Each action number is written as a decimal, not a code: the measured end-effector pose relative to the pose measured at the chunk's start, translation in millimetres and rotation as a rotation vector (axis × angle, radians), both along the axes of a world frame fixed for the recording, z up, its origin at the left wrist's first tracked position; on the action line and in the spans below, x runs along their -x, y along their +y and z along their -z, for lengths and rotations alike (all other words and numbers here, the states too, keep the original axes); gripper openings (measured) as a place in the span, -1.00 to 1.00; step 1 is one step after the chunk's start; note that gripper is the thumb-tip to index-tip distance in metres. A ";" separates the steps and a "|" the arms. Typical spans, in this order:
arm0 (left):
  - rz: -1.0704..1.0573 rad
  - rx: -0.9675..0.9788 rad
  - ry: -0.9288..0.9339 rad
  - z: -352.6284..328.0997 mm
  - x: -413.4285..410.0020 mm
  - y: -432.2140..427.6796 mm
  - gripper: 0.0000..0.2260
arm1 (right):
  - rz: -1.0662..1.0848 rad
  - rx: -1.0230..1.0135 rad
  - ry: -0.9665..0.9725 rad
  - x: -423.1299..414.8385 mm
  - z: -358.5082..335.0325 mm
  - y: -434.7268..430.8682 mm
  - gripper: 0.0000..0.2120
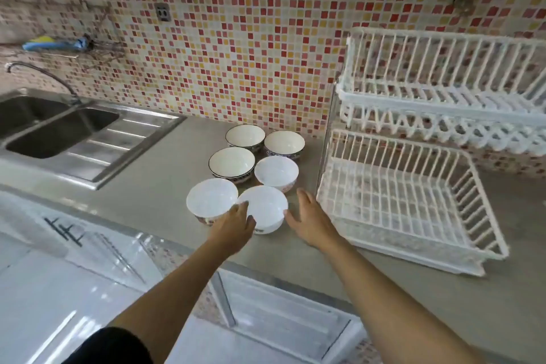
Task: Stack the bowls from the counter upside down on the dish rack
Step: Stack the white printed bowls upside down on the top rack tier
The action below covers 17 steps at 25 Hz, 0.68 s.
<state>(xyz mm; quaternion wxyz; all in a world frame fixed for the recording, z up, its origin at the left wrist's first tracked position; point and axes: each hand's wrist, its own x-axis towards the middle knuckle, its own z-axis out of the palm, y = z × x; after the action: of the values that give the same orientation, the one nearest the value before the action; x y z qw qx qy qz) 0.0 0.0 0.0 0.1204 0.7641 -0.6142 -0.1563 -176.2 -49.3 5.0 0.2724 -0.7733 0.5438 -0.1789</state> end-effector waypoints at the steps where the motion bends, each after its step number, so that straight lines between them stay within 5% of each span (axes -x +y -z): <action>1: -0.035 -0.012 0.005 7.4 -1.5 -2.6 -0.58 | 0.054 -0.056 -0.004 -6.4 9.7 -5.6 -0.36; 10: -0.199 -0.060 0.409 63.1 -14.3 -32.5 -0.51 | 0.384 -0.433 -0.125 -59.6 86.5 -46.7 -0.50; 17: -0.251 -0.225 0.394 81.2 -13.7 -33.1 -0.48 | 0.221 -0.275 -0.093 -30.7 87.0 -8.4 -0.45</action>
<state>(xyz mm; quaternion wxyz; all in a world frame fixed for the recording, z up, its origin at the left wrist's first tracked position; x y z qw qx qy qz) 13.7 -33.1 -81.2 0.1704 0.7977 -0.4579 -0.3534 -145.5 -57.7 -82.0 0.3788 -0.6552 0.6318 -0.1674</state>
